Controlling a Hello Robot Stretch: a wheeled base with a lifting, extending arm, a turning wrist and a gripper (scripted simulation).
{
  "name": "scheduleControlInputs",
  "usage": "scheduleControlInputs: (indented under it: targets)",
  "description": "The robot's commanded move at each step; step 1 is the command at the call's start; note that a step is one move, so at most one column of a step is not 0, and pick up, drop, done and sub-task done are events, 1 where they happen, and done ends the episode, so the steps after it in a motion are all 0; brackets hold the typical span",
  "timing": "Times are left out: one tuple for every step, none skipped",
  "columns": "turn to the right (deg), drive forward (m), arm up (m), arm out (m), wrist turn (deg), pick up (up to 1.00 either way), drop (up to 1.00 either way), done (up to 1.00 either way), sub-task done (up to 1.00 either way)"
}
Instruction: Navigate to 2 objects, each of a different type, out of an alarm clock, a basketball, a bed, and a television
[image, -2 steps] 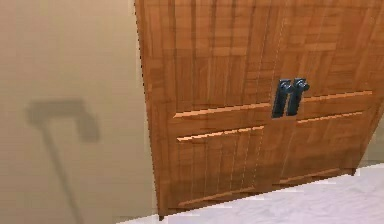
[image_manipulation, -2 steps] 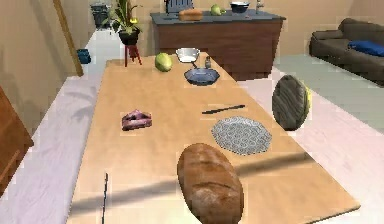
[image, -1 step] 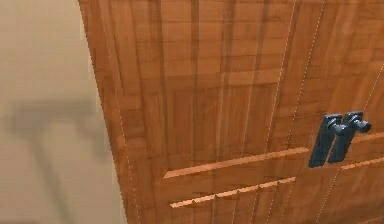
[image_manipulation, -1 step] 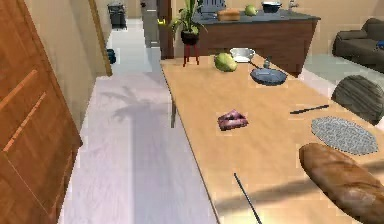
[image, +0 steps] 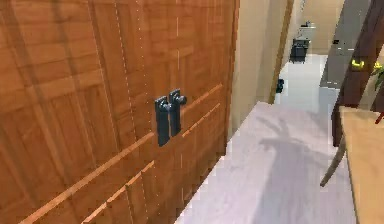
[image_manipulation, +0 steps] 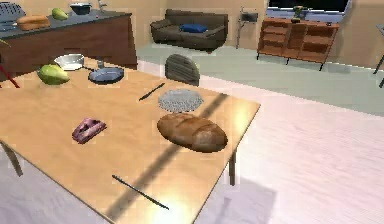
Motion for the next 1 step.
scheduleControlInputs:
  targets:
    - [30.0,0.0,0.0,0.0,0.0,0.0,0.0,0.0,0.0]
